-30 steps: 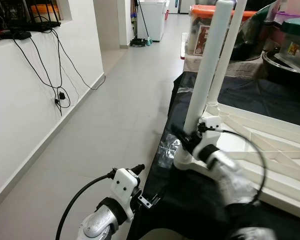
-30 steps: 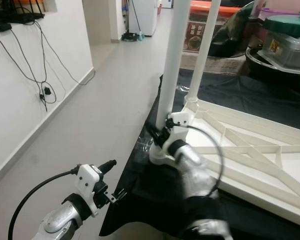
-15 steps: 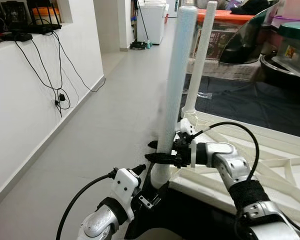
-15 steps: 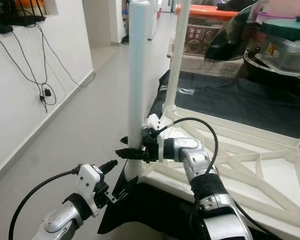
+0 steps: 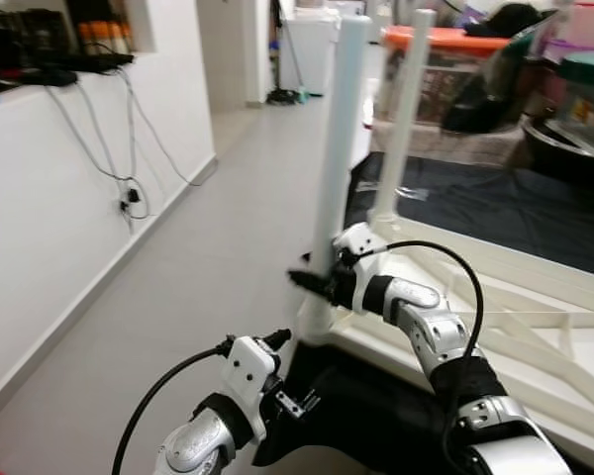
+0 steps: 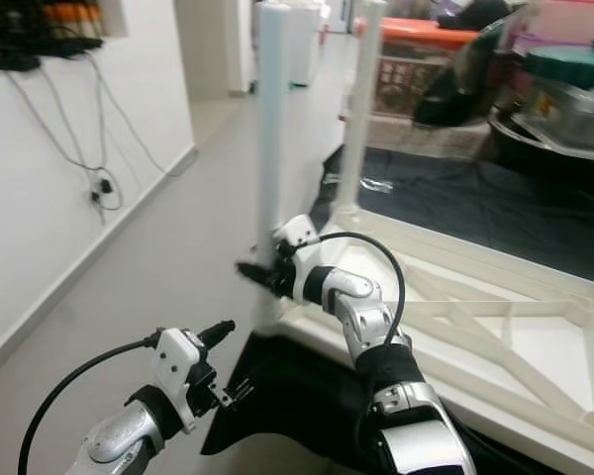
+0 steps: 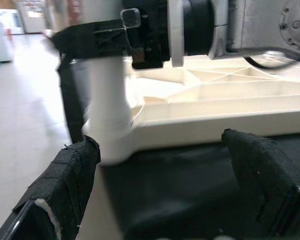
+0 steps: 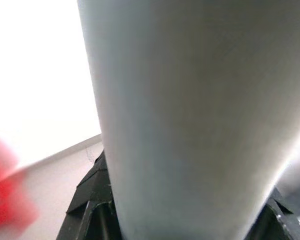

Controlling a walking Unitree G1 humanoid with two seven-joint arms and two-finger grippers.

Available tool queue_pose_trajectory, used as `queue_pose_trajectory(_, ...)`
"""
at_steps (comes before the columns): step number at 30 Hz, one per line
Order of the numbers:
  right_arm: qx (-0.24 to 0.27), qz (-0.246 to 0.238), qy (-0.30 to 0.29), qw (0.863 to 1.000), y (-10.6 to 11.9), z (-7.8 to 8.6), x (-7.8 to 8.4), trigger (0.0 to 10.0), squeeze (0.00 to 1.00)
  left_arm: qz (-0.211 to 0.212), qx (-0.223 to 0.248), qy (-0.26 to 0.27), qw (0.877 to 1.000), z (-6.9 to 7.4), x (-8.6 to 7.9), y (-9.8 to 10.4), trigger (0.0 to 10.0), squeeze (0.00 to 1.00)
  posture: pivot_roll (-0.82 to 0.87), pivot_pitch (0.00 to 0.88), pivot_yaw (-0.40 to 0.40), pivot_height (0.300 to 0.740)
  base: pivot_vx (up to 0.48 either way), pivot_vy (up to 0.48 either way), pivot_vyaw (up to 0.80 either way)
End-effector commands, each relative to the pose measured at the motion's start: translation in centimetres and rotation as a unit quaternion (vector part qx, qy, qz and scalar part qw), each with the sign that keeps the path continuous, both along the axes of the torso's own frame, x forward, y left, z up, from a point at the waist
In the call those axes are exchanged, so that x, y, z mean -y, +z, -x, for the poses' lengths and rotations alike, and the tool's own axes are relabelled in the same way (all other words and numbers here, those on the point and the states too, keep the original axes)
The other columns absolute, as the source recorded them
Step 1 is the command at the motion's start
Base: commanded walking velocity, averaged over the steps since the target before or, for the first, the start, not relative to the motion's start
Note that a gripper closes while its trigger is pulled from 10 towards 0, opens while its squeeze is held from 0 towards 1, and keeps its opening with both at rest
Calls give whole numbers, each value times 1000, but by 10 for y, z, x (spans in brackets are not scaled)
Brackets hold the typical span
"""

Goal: Building children table

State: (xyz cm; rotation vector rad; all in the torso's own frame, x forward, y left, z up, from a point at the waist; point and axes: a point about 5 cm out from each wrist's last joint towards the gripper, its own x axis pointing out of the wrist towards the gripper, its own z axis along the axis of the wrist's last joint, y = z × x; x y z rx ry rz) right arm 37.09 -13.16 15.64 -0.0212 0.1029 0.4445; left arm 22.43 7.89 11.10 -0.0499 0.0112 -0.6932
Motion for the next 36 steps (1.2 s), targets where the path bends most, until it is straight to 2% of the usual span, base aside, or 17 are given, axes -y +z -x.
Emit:
queue_pose_trajectory(1,-34,1,-200,979,-18,9,39,0,0,2,-8,-2,1000,1,-1,-2,10000,0,79,0,-37,740,0,0,0)
queue_pose_trajectory(2,-34,1,-200,979,-18,9,39,0,0,2,-8,-2,1000,1,-1,-2,10000,0,79,0,-37,740,0,0,0)
queue_pose_trajectory(5,-52,-35,-362,930,-30,38,41,0,0,0,-6,0,1000,1,-2,-1,10000,0,85,0,-37,740,0,0,0)
queue_pose_trajectory(7,-60,-48,-389,918,-33,46,38,0,0,-1,-6,0,1000,0,-2,-1,10000,0,85,0,-37,740,0,0,0)
queue_pose_trajectory(12,-76,-72,-423,900,-38,54,25,0,0,-1,-5,1,1000,0,-2,-1,10000,0,87,0,-39,740,0,0,0)
queue_pose_trajectory(16,-83,-104,-403,906,-41,50,12,0,0,0,-5,2,1000,0,-2,-1,10000,0,90,0,-41,740,0,0,0)
queue_pose_trajectory(17,-75,-111,-391,911,-39,47,8,10000,0,0,-5,2,1000,0,-2,-1,10000,0,88,0,-40,740,0,0,0)
queue_pose_trajectory(18,-55,-114,-366,922,-35,44,4,10000,1000,0,-5,2,1000,0,-2,-1,10000,0,88,0,-40,740,0,0,0)
queue_pose_trajectory(21,-8,-105,-331,938,-22,38,3,10000,1000,1,-6,2,1000,0,-2,-1,10000,0,86,0,-41,740,0,0,0)
queue_pose_trajectory(22,4,-107,-319,942,-16,36,5,10000,157,1,-6,2,1000,0,-2,-1,10000,0,85,0,-42,740,0,0,0)
queue_pose_trajectory(23,18,-124,-284,950,-11,31,5,10000,0,1,-6,2,1000,0,-2,0,10000,0,85,0,-40,740,0,0,0)
queue_pose_trajectory(25,38,-142,-217,965,-2,25,8,10000,0,2,-6,2,1000,0,-1,0,10000,0,85,0,-40,740,0,0,0)
queue_pose_trajectory(29,47,-144,-176,973,1,21,10,10000,0,2,-6,2,1000,0,-1,0,10000,0,85,0,-40,740,0,0,0)
queue_pose_trajectory(31,60,-120,-119,984,4,18,13,10000,0,2,-6,2,1000,0,-1,0,10000,0,84,0,-39,740,0,0,0)
queue_pose_trajectory(33,57,-81,0,995,7,15,21,10000,0,2,-6,1,1000,-1,-1,-1,10000,0,83,0,-38,740,0,0,0)
queue_pose_trajectory(34,57,-81,0,995,7,15,21,10000,0,2,-6,1,1000,-1,-1,-1,10000,0,83,0,-38,740,0,0,0)
queue_pose_trajectory(36,26,-62,94,993,5,16,26,10000,0,2,-6,1,1000,-1,-1,-1,10000,0,84,0,-37,740,0,0,0)
